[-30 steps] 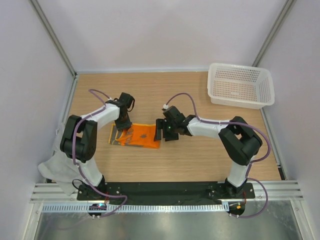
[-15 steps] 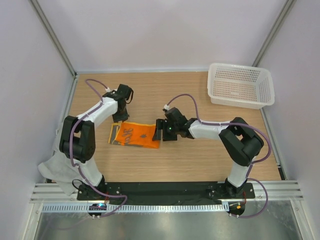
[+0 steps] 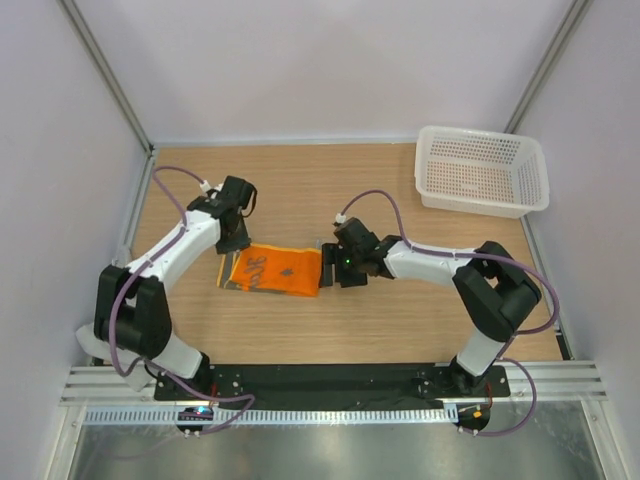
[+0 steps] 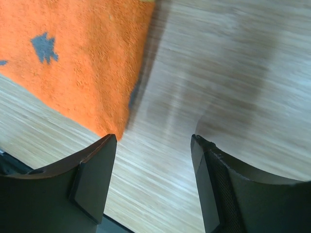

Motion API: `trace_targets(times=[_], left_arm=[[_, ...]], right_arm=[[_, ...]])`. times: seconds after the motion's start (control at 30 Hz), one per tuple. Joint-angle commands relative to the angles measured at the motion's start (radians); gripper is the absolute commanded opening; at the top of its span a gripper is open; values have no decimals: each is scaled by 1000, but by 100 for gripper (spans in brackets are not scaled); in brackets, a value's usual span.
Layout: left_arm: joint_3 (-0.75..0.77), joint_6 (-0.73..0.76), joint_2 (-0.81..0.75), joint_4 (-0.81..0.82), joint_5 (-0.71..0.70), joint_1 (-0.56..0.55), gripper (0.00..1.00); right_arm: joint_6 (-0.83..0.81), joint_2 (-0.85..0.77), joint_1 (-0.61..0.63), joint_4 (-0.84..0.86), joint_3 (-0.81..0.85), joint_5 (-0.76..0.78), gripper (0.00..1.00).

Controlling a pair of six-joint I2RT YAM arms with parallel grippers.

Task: Roll the towels
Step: Fold the towel

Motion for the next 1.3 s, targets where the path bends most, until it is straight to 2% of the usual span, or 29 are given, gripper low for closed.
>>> trace_targets(times=[0.0, 0.03, 0.13, 0.17, 0.27, 0.3, 0.37, 0.5, 0.77, 1.07, 1.13, 1.27], left_arm=[[-46, -11, -60, 127, 157, -8, 36], [-58, -14, -59, 147, 242, -6, 35], [-109, -36, -46, 218, 334, -8, 33], [-121, -51, -45, 241, 343, -11, 32], [-158, -65, -28, 266, 346, -9, 30], [-164, -69, -20, 266, 348, -8, 29], [-173, -76, 1, 257, 337, -9, 27], [-195, -83, 7, 244, 309, -9, 25], [-242, -105, 9, 209, 220, -3, 25], [-273, -111, -11, 171, 145, 34, 25], [-265, -111, -16, 158, 141, 34, 26], [-224, -119, -23, 100, 84, 34, 35]], right_arm=[[-26, -100, 5, -57, 14, 38, 68], [-24, -108, 5, -39, 16, 20, 67], [19, -93, 3, 68, 23, -113, 56], [36, -78, 3, 101, 26, -202, 49], [118, -9, 5, 265, 19, -307, 37], [163, 27, 2, 349, 5, -354, 35], [198, 54, 5, 403, -7, -379, 31], [228, 111, 5, 483, -52, -408, 27], [203, 188, 2, 494, -139, -373, 24], [212, 200, -3, 532, -213, -371, 23], [203, 191, -1, 520, -211, -373, 23], [172, 128, -1, 463, -221, -368, 24]])
